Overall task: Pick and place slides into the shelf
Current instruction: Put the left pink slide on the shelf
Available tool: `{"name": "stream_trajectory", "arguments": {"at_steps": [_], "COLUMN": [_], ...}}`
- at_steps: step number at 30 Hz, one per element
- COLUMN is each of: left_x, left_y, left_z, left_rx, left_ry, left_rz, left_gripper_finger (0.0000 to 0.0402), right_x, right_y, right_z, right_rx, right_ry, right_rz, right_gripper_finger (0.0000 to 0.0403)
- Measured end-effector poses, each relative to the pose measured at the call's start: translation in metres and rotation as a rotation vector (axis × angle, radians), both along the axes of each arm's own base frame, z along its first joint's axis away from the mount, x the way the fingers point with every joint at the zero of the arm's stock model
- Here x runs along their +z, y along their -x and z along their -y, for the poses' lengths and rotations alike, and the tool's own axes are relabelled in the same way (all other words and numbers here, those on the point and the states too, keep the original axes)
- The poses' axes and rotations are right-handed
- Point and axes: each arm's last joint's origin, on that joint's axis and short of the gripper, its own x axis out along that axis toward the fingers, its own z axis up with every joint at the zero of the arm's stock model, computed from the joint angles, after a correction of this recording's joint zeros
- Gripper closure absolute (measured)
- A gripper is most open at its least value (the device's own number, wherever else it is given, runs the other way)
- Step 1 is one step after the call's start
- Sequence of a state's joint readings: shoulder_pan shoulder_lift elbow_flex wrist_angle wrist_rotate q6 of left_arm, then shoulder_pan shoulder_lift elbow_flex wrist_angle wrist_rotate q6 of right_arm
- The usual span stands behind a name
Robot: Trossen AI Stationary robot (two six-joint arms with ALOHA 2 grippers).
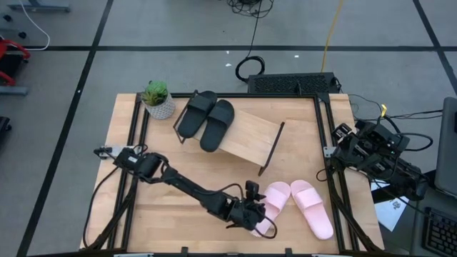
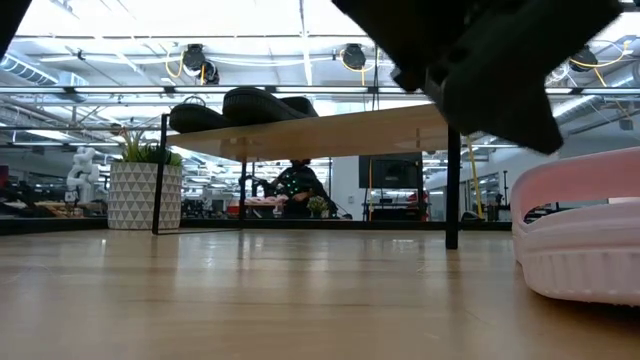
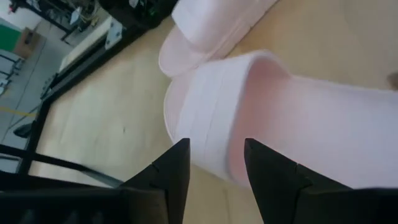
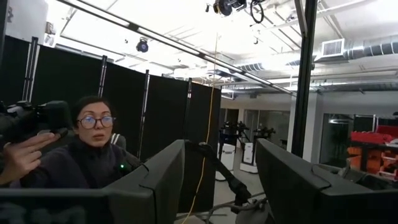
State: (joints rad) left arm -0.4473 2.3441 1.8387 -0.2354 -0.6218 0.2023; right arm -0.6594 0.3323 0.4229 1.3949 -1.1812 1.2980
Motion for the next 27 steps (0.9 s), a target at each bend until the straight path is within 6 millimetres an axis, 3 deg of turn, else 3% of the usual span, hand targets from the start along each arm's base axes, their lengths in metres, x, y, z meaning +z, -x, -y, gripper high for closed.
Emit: {"name": "stream_trajectory", "arguments": {"at_steps": [11, 20, 27], "left_x": [-0.001, -0.024, -0.026], "left_y": [-0.005, -0.009, -0.013], "left_z": [-0.009, -0.009, -0.016], "left_rx": [0.004, 0.017, 0.086], "left_ry": [0.055, 0.047, 0.025], "left_rz": [-0.005, -0.027, 0.015], "left_gripper_finger": [0.0245, 0.0245, 0.0247], "right_x": [0.000, 0.000, 0.000], "right_y": [0.000, 0.000, 0.000], "right_z": [0.000, 0.000, 0.000], "right_rx": [0.000, 0.000, 0.001], "right_ry": [0.001, 0.002, 0.001], "right_rz": [-0.001, -0.001, -0.002], "right_gripper_finger": [0.0216, 0.0216, 0.0216]}}
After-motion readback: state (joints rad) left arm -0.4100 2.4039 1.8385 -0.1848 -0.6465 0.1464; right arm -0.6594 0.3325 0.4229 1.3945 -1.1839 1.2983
